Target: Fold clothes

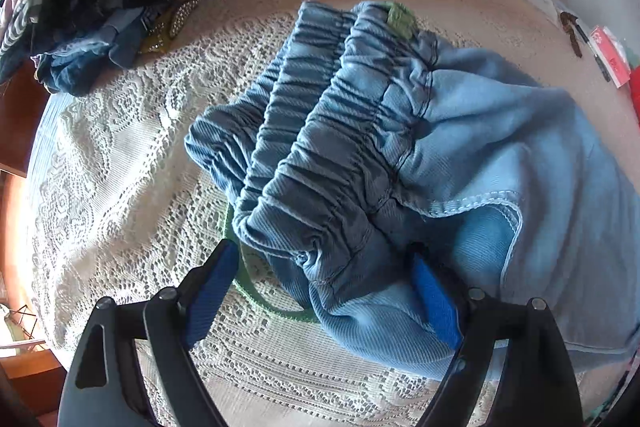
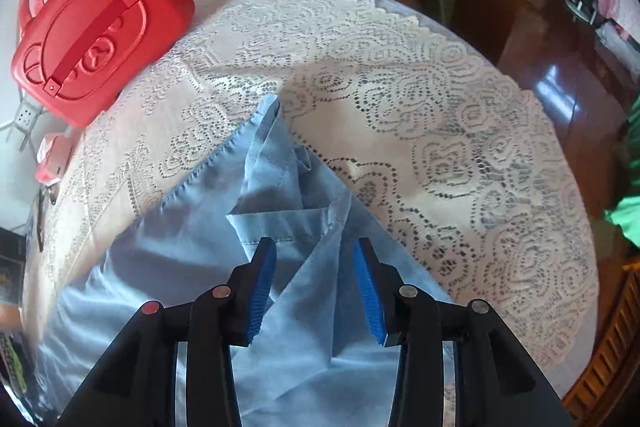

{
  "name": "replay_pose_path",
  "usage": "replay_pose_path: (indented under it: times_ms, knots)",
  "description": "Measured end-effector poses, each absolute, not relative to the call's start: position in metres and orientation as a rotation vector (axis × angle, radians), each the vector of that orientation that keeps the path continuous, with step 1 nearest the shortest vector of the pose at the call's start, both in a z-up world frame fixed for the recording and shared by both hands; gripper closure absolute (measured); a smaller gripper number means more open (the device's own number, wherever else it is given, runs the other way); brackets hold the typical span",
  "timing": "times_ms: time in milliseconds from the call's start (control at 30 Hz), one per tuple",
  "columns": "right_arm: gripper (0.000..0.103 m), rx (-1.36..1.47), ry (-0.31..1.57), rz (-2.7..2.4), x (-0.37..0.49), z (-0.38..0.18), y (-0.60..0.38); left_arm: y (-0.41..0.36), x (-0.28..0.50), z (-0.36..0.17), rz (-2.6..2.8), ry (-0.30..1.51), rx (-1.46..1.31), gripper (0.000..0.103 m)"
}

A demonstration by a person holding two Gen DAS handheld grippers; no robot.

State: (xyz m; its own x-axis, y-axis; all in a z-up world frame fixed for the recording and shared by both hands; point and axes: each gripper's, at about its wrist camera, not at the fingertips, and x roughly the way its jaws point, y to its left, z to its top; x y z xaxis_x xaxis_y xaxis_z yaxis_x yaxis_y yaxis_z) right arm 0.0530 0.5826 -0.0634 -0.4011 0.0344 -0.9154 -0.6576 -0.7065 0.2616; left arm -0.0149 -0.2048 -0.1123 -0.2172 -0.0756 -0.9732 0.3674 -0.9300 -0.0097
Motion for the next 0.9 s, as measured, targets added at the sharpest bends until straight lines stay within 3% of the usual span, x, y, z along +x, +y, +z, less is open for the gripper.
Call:
replay_pose_path:
  times_ms: [67,233,333,433,533,700,800,900]
  knots:
    - [0.100,-1.319,0.910,2.130,0.072,-0.058,0.586,-0.208,-0.012,-0.115,-2.218,0.362,1.752,0.017]
    - [0.100,-1.176,1.025,2.024,0.155,-0.045,0.600,-0.213,-0.007,-0.116,-2.211,0.379,1.737,0.017]
    - [0.092,-1.264,1.035,1.939,0.190,-0.066,0.606,-0.214,-0.004,-0.116,-2.193,0.370,1.731,0.017]
    - [0.090,-1.263,1.037,1.902,0.211,-0.071,0.609,-0.219,0.000,-0.115,-2.143,0.341,1.733,0.017]
    - [0.090,-1.230,1.058,1.955,0.220,-0.062,0.607,-0.223,0.003,-0.104,-2.160,0.384,1.732,0.017]
    - [0.081,-1.214,1.032,2.026,0.213,-0.044,0.598,-0.226,0.008,-0.064,-2.298,0.472,1.650,0.017]
    - [0.079,-1.229,1.032,2.045,0.204,-0.043,0.593,-0.229,0.008,-0.057,-2.325,0.489,1.613,0.004]
    - [0.073,-1.255,1.049,2.033,0.195,-0.053,0.590,-0.233,0.002,-0.067,-2.304,0.519,1.629,0.003]
